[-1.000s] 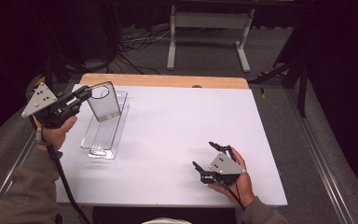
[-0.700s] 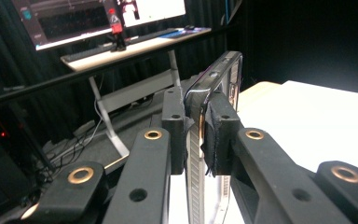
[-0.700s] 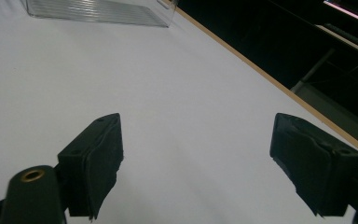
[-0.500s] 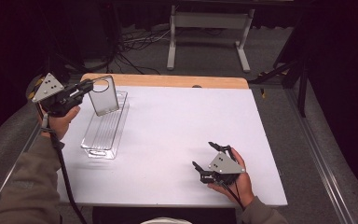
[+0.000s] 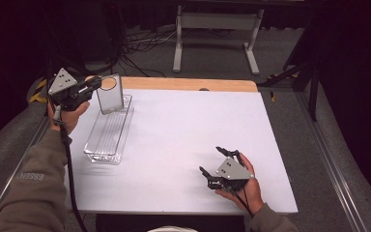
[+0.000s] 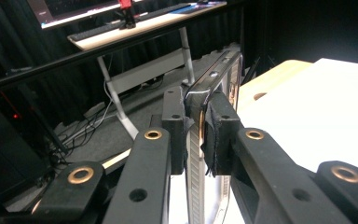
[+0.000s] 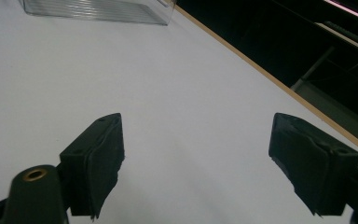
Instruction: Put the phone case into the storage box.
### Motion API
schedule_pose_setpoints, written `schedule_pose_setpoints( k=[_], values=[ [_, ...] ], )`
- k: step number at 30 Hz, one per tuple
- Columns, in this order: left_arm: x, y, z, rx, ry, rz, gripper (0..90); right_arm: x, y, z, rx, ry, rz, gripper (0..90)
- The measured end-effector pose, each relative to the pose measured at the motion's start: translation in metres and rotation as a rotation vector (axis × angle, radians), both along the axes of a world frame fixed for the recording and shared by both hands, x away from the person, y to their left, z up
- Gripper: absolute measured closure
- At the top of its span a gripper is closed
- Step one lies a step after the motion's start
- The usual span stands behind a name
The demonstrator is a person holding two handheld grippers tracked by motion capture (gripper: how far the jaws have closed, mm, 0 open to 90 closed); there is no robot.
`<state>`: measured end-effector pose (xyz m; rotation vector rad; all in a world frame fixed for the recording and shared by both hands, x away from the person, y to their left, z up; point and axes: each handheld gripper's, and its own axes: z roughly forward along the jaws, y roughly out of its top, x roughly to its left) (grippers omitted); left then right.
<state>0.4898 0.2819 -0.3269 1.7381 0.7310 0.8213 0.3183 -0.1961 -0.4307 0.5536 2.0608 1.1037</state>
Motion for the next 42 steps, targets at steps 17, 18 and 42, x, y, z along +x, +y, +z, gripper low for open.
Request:
schedule_pose_setpoints(
  k=[17,18,42],
  values=[
    [0.026,-0.004,-0.021,-0.006,0.066,0.022,80.2,0.0,0.002,0.0,-0.01,0.003,0.002,18.7],
    [0.027,-0.004,-0.022,-0.002,0.072,0.019,80.2,0.0,0.002,-0.001,-0.01,0.004,0.002,18.7],
    [0.043,-0.01,-0.045,-0.012,0.105,0.012,79.8,0.0,0.005,-0.003,-0.031,0.014,0.014,18.7]
  ],
)
